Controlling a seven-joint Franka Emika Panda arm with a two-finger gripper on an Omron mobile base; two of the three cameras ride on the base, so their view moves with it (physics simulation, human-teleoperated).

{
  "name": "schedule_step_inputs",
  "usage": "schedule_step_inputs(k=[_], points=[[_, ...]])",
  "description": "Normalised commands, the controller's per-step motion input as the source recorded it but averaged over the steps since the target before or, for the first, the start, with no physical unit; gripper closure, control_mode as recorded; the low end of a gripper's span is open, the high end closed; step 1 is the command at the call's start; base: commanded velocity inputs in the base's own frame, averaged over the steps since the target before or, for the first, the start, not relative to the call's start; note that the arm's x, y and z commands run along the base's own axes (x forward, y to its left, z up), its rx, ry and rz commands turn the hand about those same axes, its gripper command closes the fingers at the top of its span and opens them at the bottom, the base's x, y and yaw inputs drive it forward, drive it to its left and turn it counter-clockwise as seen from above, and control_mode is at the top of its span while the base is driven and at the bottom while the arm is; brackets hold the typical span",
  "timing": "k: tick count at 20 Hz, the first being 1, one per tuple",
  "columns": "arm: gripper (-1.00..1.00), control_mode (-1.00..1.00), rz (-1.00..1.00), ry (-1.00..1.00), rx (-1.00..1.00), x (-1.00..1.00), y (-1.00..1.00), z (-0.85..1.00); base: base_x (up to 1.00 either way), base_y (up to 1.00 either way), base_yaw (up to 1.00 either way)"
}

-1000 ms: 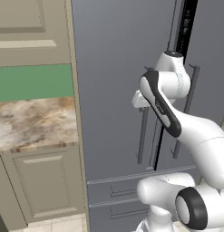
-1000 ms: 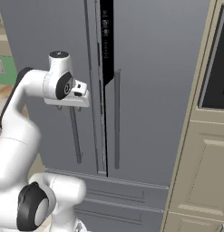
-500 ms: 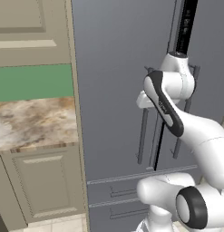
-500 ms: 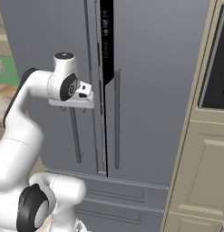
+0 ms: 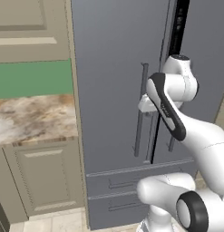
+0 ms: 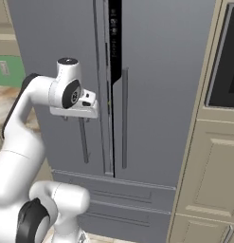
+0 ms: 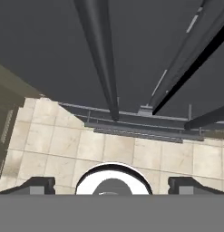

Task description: Take the lemon wedge from the fridge and place it on the plate with fish on the dining counter.

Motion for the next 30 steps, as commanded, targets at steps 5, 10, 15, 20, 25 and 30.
schedule_step_inputs(k=[5,10,15,20,25,30], points=[[-1.0,1.0,0.0,0.0,0.0,0.0,0.0,0.0,-0.29,0.0,0.0],[-1.0,-1.0,0.0,-0.03,0.0,-0.02,0.0,0.0,0.0,0.0,0.0],[-1.0,-1.0,-0.02,-0.26,0.0,-0.01,0.0,0.14,0.0,0.0,0.0],[-1.0,-1.0,-0.1,-0.32,0.0,0.39,0.23,0.07,0.0,0.0,0.0],[-1.0,-1.0,-0.11,0.04,0.0,1.0,0.06,0.0,0.0,0.0,0.0],[-1.0,-1.0,-0.13,0.02,0.0,1.0,0.04,0.0,0.0,0.0,0.0]])
